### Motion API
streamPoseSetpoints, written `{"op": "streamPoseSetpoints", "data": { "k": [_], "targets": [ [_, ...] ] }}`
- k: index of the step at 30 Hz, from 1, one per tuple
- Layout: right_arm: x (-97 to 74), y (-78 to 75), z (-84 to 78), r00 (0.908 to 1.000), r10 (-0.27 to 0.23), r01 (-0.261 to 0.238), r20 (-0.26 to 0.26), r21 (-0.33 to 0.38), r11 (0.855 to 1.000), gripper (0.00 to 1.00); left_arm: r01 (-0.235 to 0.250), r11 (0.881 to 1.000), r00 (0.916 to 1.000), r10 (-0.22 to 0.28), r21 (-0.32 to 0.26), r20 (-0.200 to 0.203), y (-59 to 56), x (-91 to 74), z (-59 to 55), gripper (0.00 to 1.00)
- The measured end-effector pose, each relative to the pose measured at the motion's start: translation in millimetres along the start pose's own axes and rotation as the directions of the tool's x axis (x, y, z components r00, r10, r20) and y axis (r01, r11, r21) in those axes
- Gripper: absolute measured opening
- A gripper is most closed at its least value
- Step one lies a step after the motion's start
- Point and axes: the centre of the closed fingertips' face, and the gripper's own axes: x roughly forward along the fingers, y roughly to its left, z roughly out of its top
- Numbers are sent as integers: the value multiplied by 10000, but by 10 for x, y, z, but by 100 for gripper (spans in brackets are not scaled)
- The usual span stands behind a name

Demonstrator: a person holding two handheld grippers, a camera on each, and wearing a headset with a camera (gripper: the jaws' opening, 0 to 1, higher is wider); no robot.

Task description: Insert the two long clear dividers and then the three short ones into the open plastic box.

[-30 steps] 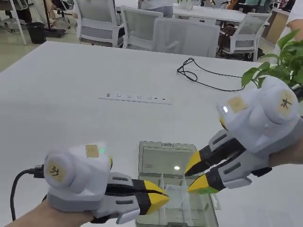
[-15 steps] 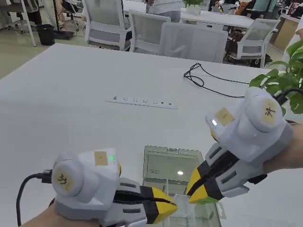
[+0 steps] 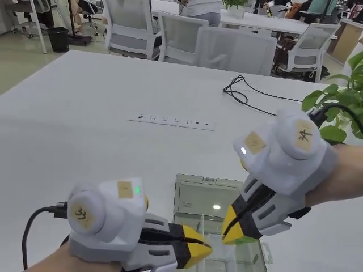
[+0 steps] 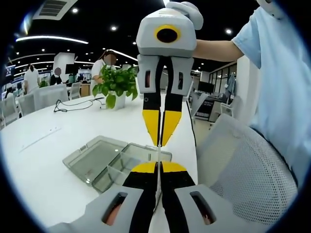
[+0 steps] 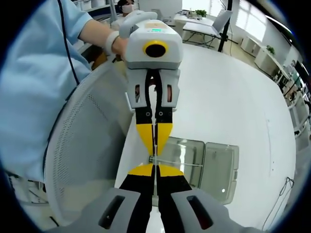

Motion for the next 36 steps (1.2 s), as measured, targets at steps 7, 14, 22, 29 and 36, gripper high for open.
{"op": "streamPoseSetpoints", "data": {
  "k": [7,14,22,29,36],
  "targets": [
    [25,-14,37,9999,55,-54,-148,45,10000,2,-353,9992,9993,350,-181,-128,32,-26,-48,0],
    [-3,-162,83,9990,-382,369,219,544,9978,2,-1655,9842,9862,1652,-634,-103,248,-155,-140,19],
    [70,-341,73,9942,-1016,980,364,887,9912,2,-2607,9609,9654,2592,-930,-280,393,-300,-253,49],
    [131,-397,81,9929,-1049,972,562,1247,9874,2,-3366,9333,9412,3297,-1249,-732,486,-379,-397,82],
    [182,-440,26,9923,-1103,1017,560,1376,9852,2,-3643,9192,9303,3519,-1495,-1032,498,-428,-501,100]
  ]
}}
